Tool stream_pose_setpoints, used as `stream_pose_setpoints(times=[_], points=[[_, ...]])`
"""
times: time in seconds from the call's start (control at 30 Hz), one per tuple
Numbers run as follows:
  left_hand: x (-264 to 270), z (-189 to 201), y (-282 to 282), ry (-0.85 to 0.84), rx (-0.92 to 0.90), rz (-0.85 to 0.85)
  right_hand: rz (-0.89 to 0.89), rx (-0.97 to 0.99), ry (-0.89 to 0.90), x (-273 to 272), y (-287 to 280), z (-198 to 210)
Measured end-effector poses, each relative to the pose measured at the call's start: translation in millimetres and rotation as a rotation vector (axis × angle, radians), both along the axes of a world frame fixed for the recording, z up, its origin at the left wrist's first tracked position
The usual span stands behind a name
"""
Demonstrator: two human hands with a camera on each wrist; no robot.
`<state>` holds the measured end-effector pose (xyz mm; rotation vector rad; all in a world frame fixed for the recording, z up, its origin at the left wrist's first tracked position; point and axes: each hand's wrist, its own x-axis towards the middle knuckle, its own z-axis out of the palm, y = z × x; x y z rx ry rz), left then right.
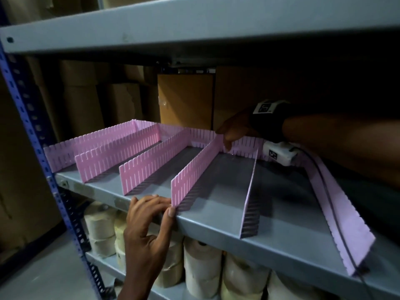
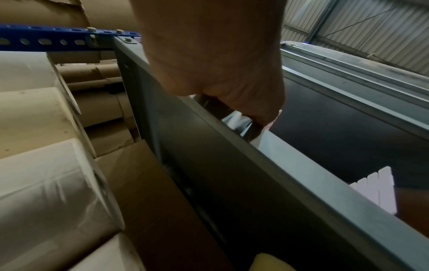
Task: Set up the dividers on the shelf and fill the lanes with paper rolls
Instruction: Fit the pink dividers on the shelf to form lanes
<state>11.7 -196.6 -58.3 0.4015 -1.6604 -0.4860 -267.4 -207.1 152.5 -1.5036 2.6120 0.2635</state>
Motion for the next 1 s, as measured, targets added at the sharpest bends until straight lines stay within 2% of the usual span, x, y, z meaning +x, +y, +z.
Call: stream_pose_setpoints(times=[0.27, 0.4, 0.6, 0.7, 0.8, 0.9, 1.0], points=[[-4.7, -3.0, -5.8, 0.030, -0.061, 0.005, 0.004, 0.022, 0.006, -1.0, -5.6, 2.4], [-5.0, -1.9, -1.9, 0.049, -0.064, -0.001, -0.016, 0.003, -0.067, 3.9, 2.4, 5.4], [-3.5, 3.2, 0.5, 0.043, -0.059, -0.024, -0.074, -0.181, -0.167, 6.8, 32.3, 35.9], [0.1, 4.1, 3.5, 0.034, 0.001, -0.055, -0.101, -0.260, -0.207, 5.7, 54.8, 54.8], [5.0, 8.7, 8.1, 0.117, 0.082, -0.037, -0.188, -0.394, -0.294, -1.3, 69.2, 62.2], [5.1, 18.8, 21.6, 0.229, -0.044, 0.010, -0.223, -0.410, -0.282, -6.8, 85.3, 64.7], [-5.0, 27.9, 45.0, 0.281, -0.169, -0.078, -0.263, -0.406, -0.233, -22.6, 102.9, 61.5]])
